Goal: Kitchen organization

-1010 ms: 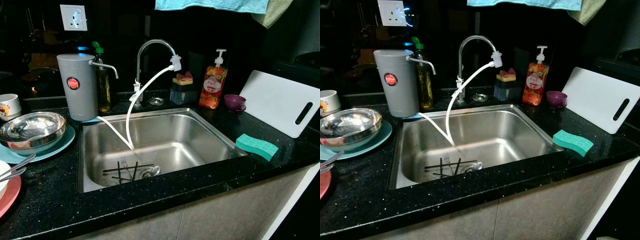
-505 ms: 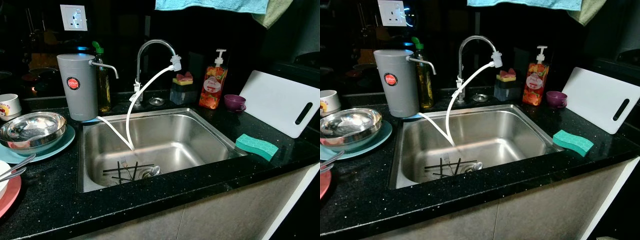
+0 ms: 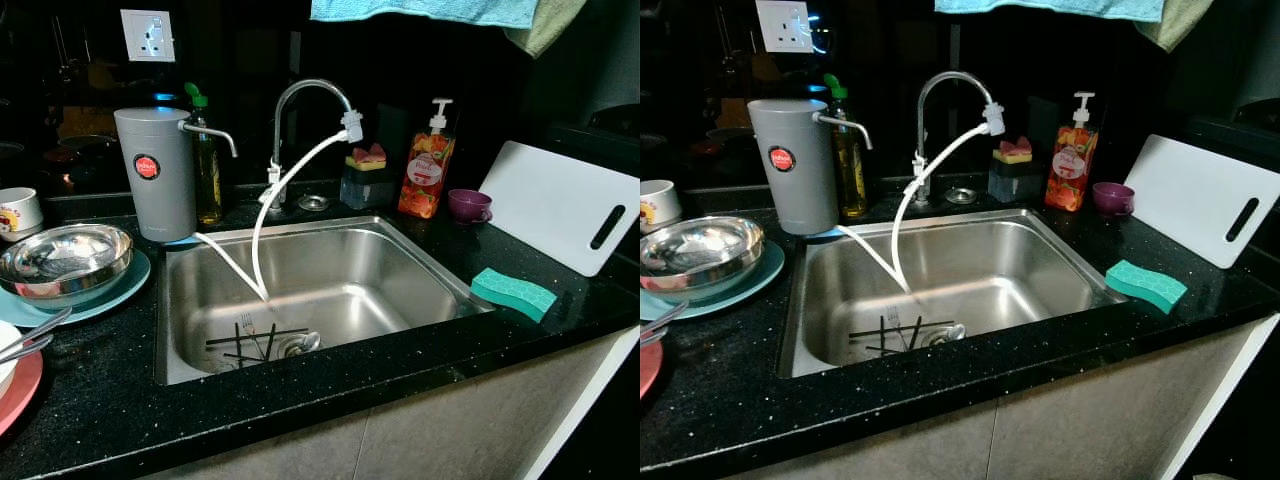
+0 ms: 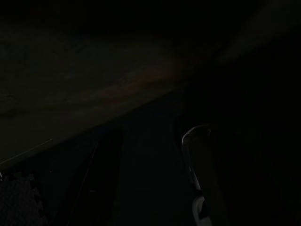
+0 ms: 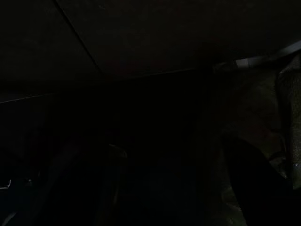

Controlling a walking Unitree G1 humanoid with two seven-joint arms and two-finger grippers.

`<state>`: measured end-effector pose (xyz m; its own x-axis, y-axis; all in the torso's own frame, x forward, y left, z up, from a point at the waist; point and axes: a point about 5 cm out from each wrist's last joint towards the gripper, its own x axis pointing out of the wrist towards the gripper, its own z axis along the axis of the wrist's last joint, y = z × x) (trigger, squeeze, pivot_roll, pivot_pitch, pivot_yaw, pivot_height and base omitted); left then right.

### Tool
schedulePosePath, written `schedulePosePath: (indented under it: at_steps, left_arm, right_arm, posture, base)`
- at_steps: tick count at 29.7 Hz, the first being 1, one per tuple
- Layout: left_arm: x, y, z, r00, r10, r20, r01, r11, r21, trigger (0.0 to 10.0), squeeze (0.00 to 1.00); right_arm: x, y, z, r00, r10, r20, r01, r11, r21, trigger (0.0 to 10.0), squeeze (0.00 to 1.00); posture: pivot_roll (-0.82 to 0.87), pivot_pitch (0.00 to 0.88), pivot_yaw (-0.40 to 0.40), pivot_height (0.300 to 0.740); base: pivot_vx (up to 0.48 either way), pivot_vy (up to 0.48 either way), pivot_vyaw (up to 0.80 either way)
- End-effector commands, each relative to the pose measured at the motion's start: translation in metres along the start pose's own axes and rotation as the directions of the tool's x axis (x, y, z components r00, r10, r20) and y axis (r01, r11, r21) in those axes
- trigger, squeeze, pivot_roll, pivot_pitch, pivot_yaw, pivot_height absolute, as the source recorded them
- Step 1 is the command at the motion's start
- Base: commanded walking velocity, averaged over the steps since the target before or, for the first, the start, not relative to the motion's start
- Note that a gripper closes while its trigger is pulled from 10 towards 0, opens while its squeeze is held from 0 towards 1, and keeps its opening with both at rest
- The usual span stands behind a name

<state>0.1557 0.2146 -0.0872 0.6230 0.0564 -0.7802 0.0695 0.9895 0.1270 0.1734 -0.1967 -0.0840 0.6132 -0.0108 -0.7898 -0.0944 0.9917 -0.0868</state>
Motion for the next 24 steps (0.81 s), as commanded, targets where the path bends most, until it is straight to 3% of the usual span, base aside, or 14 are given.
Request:
schedulePosePath:
  at_steps: [1,24]
  left_arm:
    - [0.0008,-0.0018,0.0021,1.0,-0.008,0.003,0.008,1.0,0.008,10.0,0.0]
    - [-0.0008,-0.0008,-0.0045,1.0,-0.004,-0.026,0.004,1.0,0.006,10.0,0.0]
  right_arm:
    - [-0.0008,-0.0012,-0.0039,1.0,-0.005,-0.017,0.005,1.0,-0.005,10.0,0.0]
    - [-0.0016,-0.0008,-0.0082,0.999,-0.006,-0.033,0.006,1.0,-0.005,10.0,0.0]
  posture:
    - [0.04,0.012,-0.071,0.74]
    - [0.05,0.012,-0.072,0.74]
  base:
    - [0.0,0.0,0.0]
    - [0.0,0.0,0.0]
